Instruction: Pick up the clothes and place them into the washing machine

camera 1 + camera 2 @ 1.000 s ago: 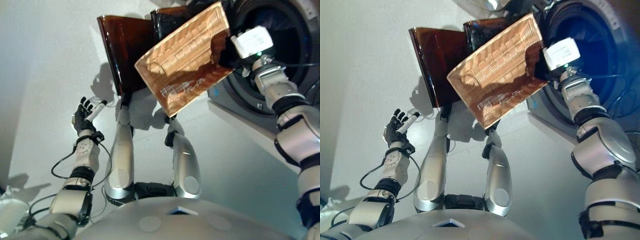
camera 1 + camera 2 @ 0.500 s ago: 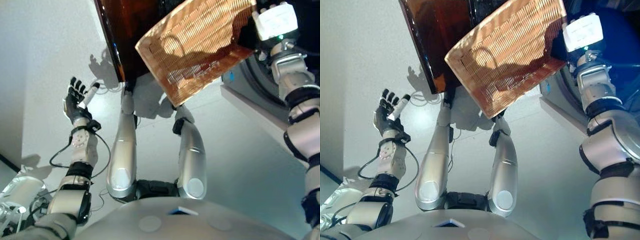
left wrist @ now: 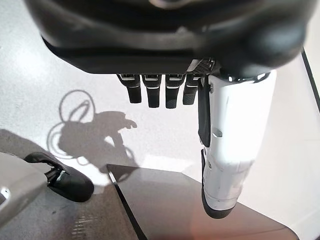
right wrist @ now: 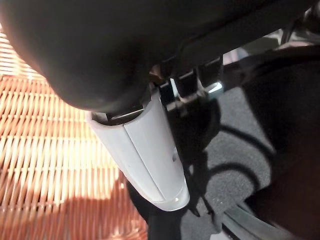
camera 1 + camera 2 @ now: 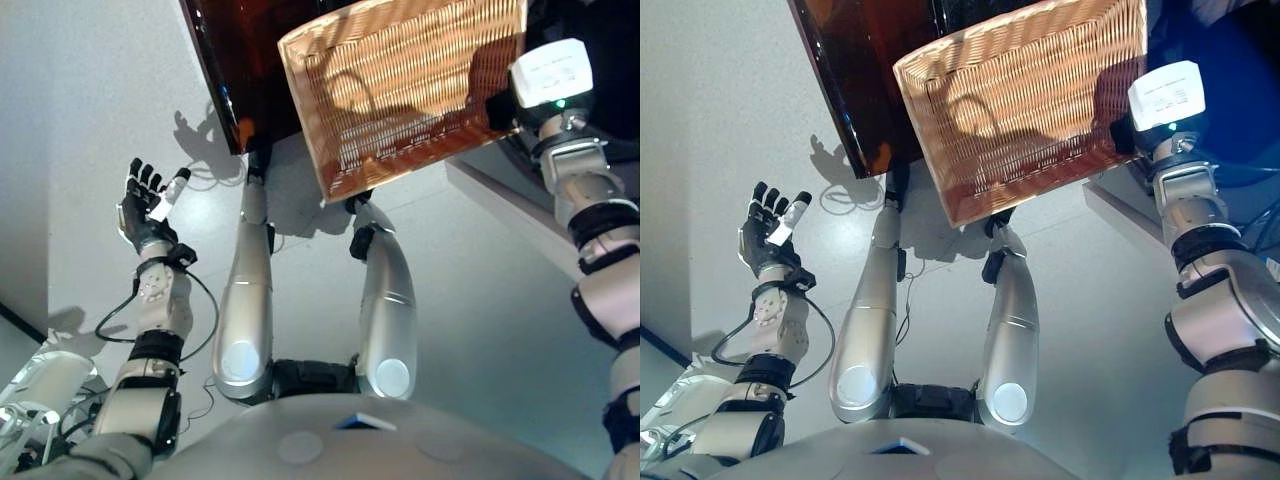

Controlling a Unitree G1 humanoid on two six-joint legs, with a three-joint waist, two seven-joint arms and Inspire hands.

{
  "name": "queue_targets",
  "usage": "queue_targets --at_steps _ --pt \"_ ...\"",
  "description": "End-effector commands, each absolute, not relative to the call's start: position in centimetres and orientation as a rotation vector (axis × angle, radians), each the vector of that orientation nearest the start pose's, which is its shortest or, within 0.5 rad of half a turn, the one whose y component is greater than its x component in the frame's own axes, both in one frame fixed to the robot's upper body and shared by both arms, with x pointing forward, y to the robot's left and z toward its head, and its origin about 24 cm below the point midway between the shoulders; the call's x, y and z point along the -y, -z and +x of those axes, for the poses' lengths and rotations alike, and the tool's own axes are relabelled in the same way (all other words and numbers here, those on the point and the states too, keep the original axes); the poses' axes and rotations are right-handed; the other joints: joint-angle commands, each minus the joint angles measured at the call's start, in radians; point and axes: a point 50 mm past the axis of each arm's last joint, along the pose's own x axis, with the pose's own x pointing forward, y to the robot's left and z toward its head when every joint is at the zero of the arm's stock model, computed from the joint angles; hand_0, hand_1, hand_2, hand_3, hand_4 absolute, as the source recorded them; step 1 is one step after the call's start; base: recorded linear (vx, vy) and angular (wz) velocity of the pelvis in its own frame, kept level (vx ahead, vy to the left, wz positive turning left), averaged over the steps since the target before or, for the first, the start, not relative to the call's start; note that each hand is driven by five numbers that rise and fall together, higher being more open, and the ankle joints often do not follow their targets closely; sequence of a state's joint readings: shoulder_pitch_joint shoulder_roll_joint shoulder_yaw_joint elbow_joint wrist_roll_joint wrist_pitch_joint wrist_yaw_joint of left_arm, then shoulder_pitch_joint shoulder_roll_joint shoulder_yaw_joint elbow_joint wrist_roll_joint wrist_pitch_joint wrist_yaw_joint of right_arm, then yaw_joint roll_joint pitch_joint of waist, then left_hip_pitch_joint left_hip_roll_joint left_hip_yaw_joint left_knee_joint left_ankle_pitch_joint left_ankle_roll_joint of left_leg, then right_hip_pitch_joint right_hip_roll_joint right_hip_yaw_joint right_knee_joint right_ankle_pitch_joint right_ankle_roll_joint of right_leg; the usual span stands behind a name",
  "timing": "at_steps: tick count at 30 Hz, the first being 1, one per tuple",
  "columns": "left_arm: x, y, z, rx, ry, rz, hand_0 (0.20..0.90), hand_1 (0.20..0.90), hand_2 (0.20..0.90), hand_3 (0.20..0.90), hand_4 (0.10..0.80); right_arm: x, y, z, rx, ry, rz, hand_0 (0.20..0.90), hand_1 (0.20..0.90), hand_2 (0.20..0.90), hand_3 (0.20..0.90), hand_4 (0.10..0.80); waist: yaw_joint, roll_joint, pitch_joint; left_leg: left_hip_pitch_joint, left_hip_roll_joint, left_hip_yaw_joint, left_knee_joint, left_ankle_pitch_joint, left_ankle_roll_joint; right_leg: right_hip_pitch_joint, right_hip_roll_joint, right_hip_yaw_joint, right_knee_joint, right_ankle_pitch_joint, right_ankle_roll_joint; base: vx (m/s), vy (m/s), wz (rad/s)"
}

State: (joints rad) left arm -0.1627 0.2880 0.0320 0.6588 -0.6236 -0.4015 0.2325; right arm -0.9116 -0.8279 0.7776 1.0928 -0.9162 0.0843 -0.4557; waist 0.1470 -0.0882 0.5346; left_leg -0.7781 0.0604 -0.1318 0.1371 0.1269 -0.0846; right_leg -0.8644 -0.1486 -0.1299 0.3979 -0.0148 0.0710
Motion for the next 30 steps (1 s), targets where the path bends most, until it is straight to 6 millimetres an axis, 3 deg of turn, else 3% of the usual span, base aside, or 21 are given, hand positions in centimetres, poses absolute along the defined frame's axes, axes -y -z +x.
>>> queue_targets --at_steps 1,9,13,17,18,19,23,24,25,26,27,28,29,30 --pt "-29.3 1.8 22.8 -0.038 -0.658 -0.237 0.9 0.9 0.9 0.9 0.8 36.8 -17.3 34.3 -0.11 0.357 -2.286 0.2 0.2 0.2 0.2 0.3 -0.036 0.026 -0.044 -0.025 -0.025 -0.031 0.086 -0.046 -0.044 0.026 0.063 0.012 -0.068 0.058 0.028 0.0 0.0 0.0" --pt "-29.4 2.6 22.9 -0.083 -0.666 -0.218 0.9 0.9 0.9 0.9 0.8 37.1 -18.7 34.3 -0.096 0.401 -2.299 0.2 0.2 0.2 0.2 0.3 -0.032 0.021 -0.054 0.028 -0.023 -0.028 0.06 -0.039 -0.044 0.066 0.062 0.014 -0.078 0.057 0.03 0.0 0.0 0.0" --pt "-29.8 3.1 22.7 -0.118 -0.679 -0.207 0.9 0.9 0.9 0.9 0.8 38.4 -20.7 33.8 -0.128 0.466 -2.317 0.2 0.2 0.2 0.2 0.3 -0.026 0.023 -0.066 0.069 -0.022 -0.023 0.034 -0.032 -0.044 0.103 0.058 0.017 -0.093 0.059 0.032 0.0 0.0 0.0" --pt "-30.2 3.3 22.5 -0.131 -0.68 -0.195 0.9 0.9 0.9 0.9 0.8 39.5 -23.8 33.3 -0.14 0.56 -2.289 0.2 0.2 0.2 0.2 0.3 -0.017 0.029 -0.083 0.115 -0.02 -0.02 -0.005 -0.017 -0.044 0.149 0.05 0.02 -0.116 0.066 0.035 0.014 0.016 0.0" --pt "-29.9 2.4 24.2 -0.119 -0.686 -0.165 0.9 0.9 0.9 0.9 0.8 38.9 -26.7 33.8 -0.105 0.583 -2.362 0.2 0.2 0.2 0.2 0.3 -0.02 0.023 -0.088 0.128 -0.017 -0.015 -0.012 -0.018 -0.045 0.157 0.048 0.021 -0.121 0.067 0.036 0.038 0.04 0.02" --pt "-29.7 2.1 25.0 -0.113 -0.669 -0.168 0.9 0.9 0.9 0.9 0.8 38.7 -25.7 34.1 -0.136 0.555 -2.385 0.2 0.2 0.2 0.2 0.3 -0.026 0.022 -0.092 0.14 -0.015 -0.014 -0.021 -0.016 -0.046 0.164 0.047 0.023 -0.127 0.069 0.037 0.037 0.047 0.0" --pt "-28.6 2.2 25.3 -0.102 -0.634 -0.195 0.9 0.9 0.9 0.9 0.8 39.1 -21.6 33.7 -0.165 0.574 -2.099 0.2 0.2 0.2 0.2 0.3 -0.026 0.048 -0.097 0.179 -0.026 -0.007 -0.04 -0.011 -0.037 0.208 0.035 0.028 -0.15 0.083 0.043 0.022 0.05 -0.01" --pt "-28.6 2.2 25.3 -0.102 -0.633 -0.194 0.9 0.9 0.9 0.9 0.8 39.1 -21.6 33.7 -0.166 0.574 -2.098 0.2 0.2 0.2 0.2 0.3 -0.025 0.048 -0.097 0.179 -0.026 -0.007 -0.04 -0.011 -0.037 0.209 0.035 0.029 -0.151 0.083 0.043 0.017 0.062 0.02" --pt "-28.3 2.1 25.5 -0.096 -0.637 -0.2 0.9 0.9 0.9 0.9 0.8 38.9 -19.3 33.6 -0.177 0.576 -1.936 0.2 0.2 0.2 0.2 0.3 -0.028 0.059 -0.097 0.189 -0.036 -0.008 -0.043 -0.01 -0.033 0.224 0.03 0.031 -0.157 0.087 0.044 0.008 0.037 -0.01" --pt "-28.3 2.1 25.5 -0.096 -0.636 -0.199 0.9 0.9 0.9 0.9 0.8 38.9 -19.2 33.6 -0.178 0.576 -1.935 0.2 0.2 0.2 0.2 0.3 -0.026 0.058 -0.097 0.19 -0.036 -0.007 -0.044 -0.01 -0.033 0.224 0.03 0.031 -0.157 0.087 0.044 0.017 0.069 0.0" --pt "-26.7 1.9 26.9 -0.106 -0.603 -0.176 0.9 0.9 0.9 0.9 0.8 32.4 -14.9 36.9 -0.108 0.527 -1.738 0.2 0.2 0.2 0.2 0.3 -0.017 0.085 -0.095 0.197 -0.042 -0.006 -0.046 -0.011 -0.028 0.234 0.023 0.035 -0.16 0.087 0.043 0.009 0.032 -0.02" --pt "-26.7 1.9 27.0 -0.105 -0.603 -0.177 0.9 0.9 0.9 0.9 0.8 32.4 -14.9 37.0 -0.107 0.528 -1.738 0.2 0.2 0.2 0.2 0.3 -0.017 0.085 -0.094 0.198 -0.042 -0.006 -0.045 -0.011 -0.028 0.235 0.023 0.035 -0.16 0.087 0.043 0.022 0.057 0.0" --pt "-26.6 1.2 28.1 -0.108 -0.618 -0.154 0.9 0.9 0.9 0.9 0.8 30.4 -16.8 38.5 -0.064 0.583 -1.478 0.2 0.2 0.2 0.2 0.3 -0.015 0.092 -0.098 0.205 -0.045 -0.002 -0.049 -0.012 -0.026 0.238 0.021 0.039 -0.162 0.088 0.042 0.0 0.0 0.0" --pt "-26.6 1.1 28.2 -0.108 -0.618 -0.154 0.9 0.9 0.9 0.9 0.8 30.4 -16.8 38.5 -0.063 0.584 -1.477 0.2 0.2 0.2 0.2 0.3 -0.015 0.091 -0.097 0.205 -0.045 -0.001 -0.049 -0.012 -0.026 0.239 0.021 0.039 -0.162 0.088 0.042 0.029 0.071 -0.06"
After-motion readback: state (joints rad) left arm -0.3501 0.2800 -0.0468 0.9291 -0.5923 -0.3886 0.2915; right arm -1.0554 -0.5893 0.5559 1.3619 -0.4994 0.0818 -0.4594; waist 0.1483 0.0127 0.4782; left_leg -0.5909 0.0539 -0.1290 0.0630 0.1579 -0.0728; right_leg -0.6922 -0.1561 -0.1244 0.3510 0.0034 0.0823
